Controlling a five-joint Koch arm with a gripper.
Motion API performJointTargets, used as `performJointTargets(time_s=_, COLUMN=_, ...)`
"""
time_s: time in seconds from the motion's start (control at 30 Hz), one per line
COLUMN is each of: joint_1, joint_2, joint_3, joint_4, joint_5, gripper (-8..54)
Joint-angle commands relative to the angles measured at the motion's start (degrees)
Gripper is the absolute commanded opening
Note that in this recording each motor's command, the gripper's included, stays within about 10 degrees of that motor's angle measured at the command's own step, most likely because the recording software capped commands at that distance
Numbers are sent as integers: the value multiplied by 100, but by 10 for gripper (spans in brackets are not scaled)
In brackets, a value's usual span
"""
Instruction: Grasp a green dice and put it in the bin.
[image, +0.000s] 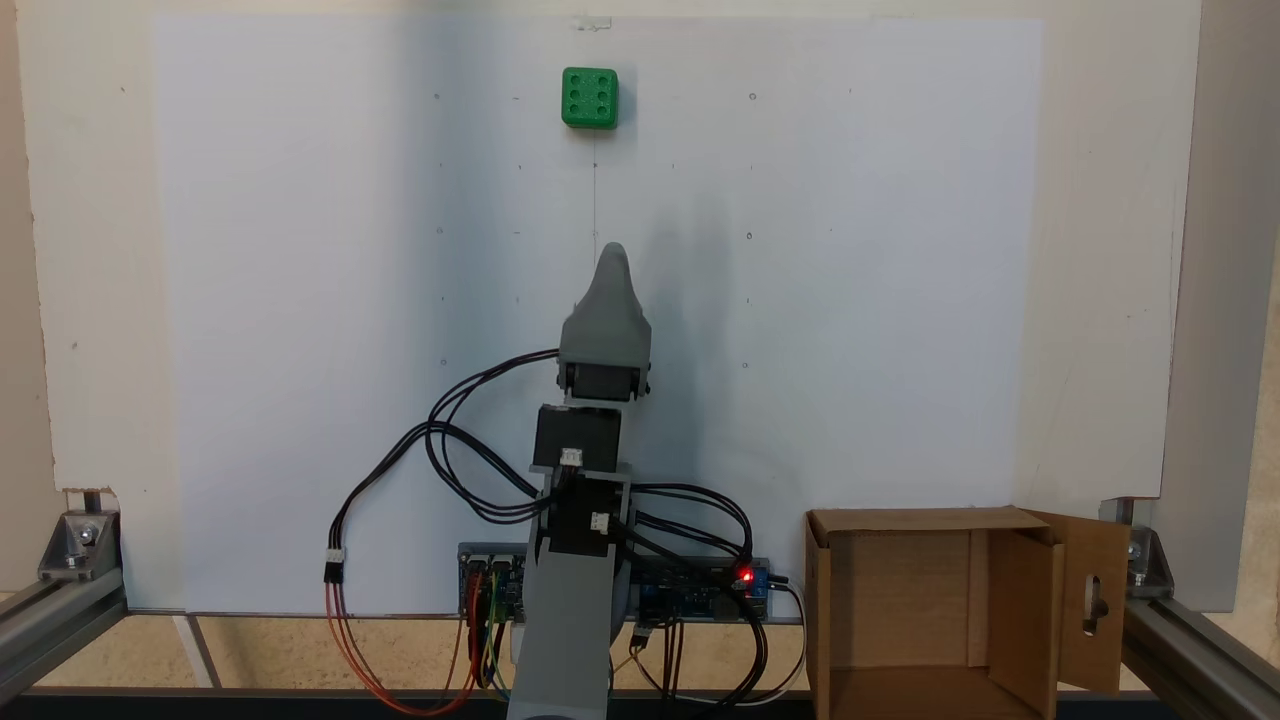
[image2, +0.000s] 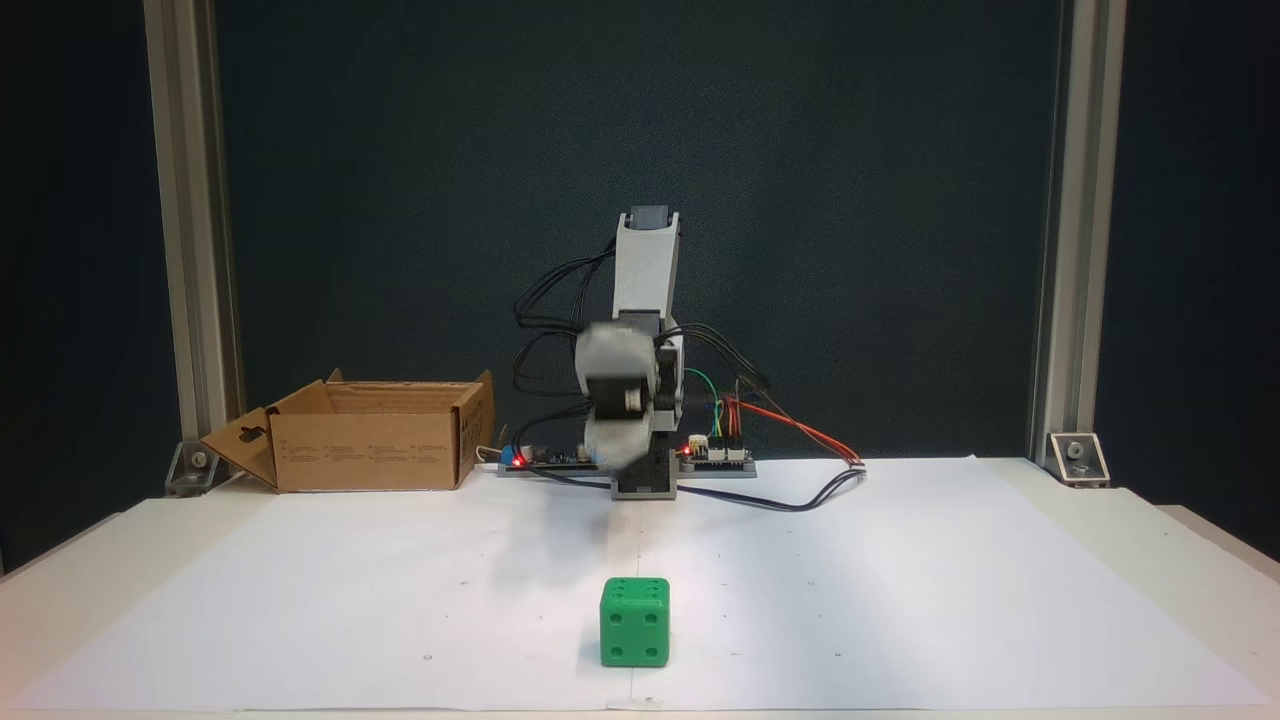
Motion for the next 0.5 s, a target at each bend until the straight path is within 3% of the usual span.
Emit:
performJointTargets(time_s=0.0, joint_1=9, joint_2=633, joint_3=-615, joint_4=791, joint_5=-132, gripper=433)
performJointTargets(time_s=0.47, joint_1=-97, joint_2=606, joint_3=-4122, joint_4=6080, joint_5=352, gripper=432)
